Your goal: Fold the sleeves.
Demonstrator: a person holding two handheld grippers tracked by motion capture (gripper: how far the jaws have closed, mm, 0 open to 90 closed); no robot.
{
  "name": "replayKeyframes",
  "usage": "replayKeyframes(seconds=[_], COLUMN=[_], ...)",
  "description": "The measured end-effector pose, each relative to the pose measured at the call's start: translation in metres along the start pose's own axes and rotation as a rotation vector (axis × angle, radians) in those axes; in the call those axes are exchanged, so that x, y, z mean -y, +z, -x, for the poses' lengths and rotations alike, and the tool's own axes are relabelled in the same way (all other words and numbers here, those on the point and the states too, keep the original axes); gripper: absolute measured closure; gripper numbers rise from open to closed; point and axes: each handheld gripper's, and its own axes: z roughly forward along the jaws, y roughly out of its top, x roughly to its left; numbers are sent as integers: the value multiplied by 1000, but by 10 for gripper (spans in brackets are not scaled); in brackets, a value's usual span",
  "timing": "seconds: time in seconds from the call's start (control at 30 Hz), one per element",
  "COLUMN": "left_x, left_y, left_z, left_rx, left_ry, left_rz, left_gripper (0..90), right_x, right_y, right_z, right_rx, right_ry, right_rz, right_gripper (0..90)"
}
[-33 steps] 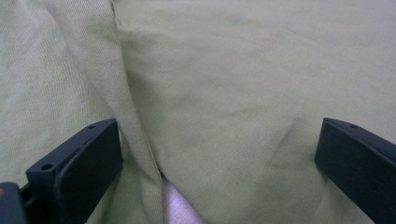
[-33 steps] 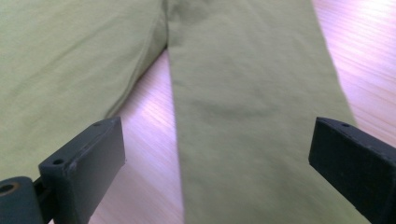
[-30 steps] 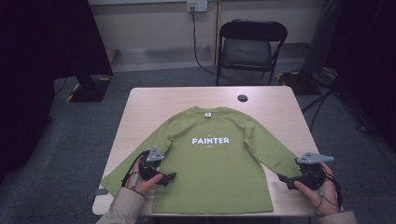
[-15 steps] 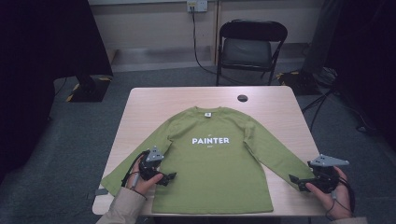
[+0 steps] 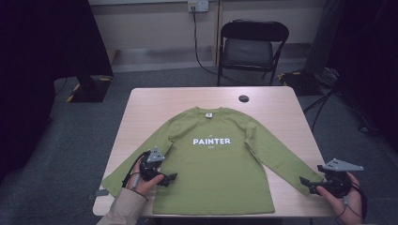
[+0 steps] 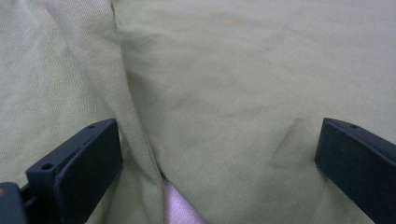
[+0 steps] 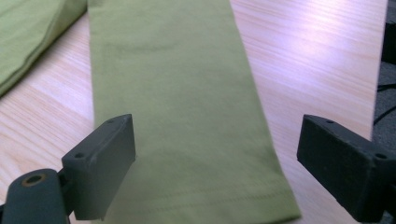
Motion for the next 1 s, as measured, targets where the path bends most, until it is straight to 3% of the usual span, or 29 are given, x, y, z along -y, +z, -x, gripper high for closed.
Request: replayKeyframes(seconds=[0.53, 1.0], left_x=[0, 0], left_y=[0, 0], left_z=[0, 0], left_rx=[0, 0], left_ry=[0, 0], left_rz=[0, 0], left_gripper=[0, 0], right_x=[20, 26], right_y=[-6, -12], right_z=[9, 14], right_rx=[15, -10], right_ry=[47, 104], right_rz=[-23, 11], right_gripper=[249, 379])
